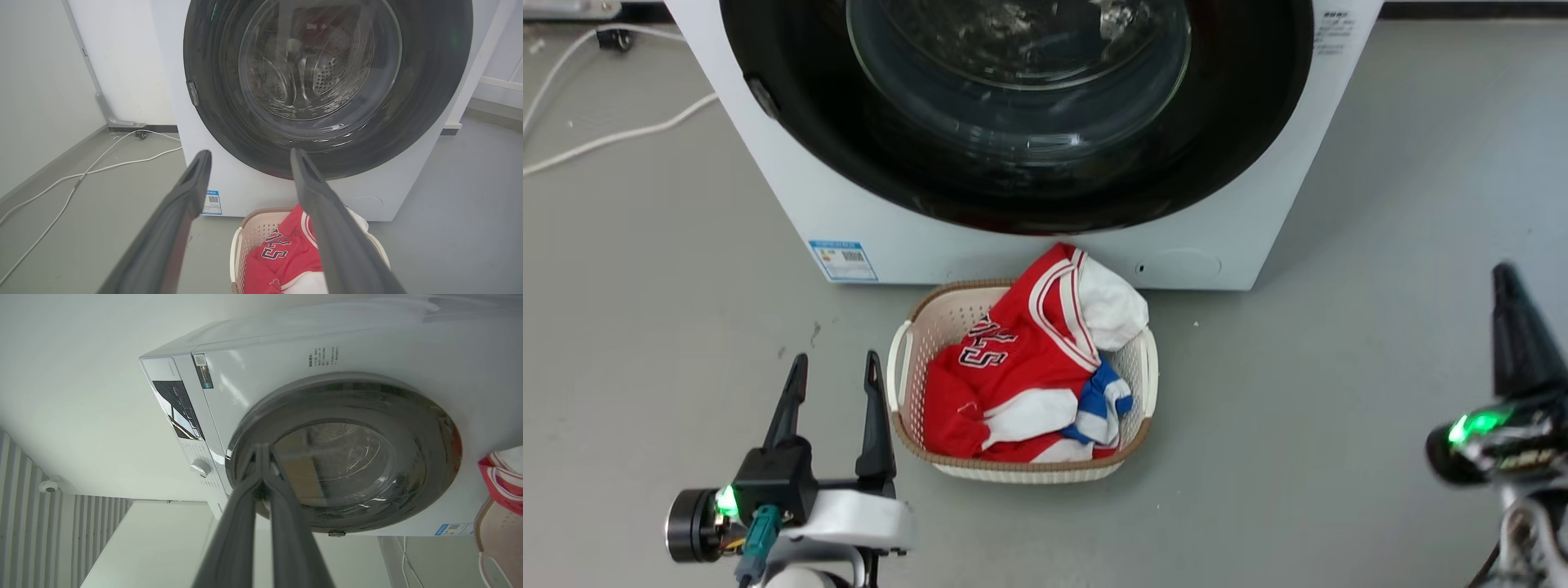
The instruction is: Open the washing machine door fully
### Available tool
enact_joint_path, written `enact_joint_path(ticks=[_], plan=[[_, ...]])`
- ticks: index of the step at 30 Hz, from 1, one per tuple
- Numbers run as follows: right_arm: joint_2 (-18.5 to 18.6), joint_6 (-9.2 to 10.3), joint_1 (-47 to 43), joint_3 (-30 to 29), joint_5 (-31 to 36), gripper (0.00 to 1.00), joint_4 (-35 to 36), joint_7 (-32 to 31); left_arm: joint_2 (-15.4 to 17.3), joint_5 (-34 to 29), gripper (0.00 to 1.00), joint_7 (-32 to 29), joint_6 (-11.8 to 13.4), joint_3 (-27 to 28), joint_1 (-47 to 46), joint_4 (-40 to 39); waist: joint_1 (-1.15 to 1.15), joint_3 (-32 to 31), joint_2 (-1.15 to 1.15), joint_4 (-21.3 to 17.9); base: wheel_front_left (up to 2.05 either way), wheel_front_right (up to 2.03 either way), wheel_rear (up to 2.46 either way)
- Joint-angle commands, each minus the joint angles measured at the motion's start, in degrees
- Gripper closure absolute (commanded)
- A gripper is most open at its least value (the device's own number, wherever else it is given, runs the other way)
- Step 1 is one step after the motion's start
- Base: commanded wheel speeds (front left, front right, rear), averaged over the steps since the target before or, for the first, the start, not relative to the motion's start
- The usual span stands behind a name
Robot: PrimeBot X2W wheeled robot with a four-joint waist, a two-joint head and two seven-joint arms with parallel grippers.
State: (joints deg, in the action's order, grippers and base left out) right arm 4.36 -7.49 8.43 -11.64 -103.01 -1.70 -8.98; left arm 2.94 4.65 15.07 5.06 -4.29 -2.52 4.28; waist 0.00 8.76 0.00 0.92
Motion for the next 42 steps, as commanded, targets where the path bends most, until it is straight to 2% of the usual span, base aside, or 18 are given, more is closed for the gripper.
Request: enact_joint_path(ticks=[1,6,13,25,34,42], plan=[[1.4,-0.01,3.8,-1.1,0.2,1.0,-1.2,-1.2,-0.1,-0.5,0.0,0.2,-0.2,-0.1,-1.6,-0.4,0.0,2.8,0.0,0.7,0.0,0.0,0.0],[5.7,-0.01,15.2,-3.1,0.7,1.0,-6.6,-4.4,-0.1,-0.5,0.0,0.2,-0.4,-0.1,-5.0,-1.2,0.0,8.2,0.0,1.4,0.0,0.0,0.0],[10.5,-0.01,28.9,-2.1,2.2,1.0,-14.6,-7.6,-0.1,-0.9,0.0,0.2,-0.7,0.2,-8.5,-2.1,0.0,13.7,0.0,2.3,0.0,0.0,0.0],[18.2,-0.01,51.8,5.2,6.7,1.0,-29.4,-12.9,-0.1,-0.2,0.0,0.2,-0.6,-0.8,-13.3,-3.6,0.0,21.3,0.0,4.3,0.0,0.0,0.0],[20.5,-0.01,64.6,11.8,10.8,1.0,-36.0,-17.6,-0.1,0.5,0.0,0.2,-0.3,-1.5,-15.3,-4.0,0.0,25.7,0.0,5.6,0.0,0.0,0.0],[20.0,-0.07,68.2,15.4,12.6,1.0,-38.4,-20.7,-0.1,1.0,0.0,0.2,-0.1,-2.0,-16.4,-3.8,0.0,26.9,0.0,6.3,0.0,0.0,0.0]])
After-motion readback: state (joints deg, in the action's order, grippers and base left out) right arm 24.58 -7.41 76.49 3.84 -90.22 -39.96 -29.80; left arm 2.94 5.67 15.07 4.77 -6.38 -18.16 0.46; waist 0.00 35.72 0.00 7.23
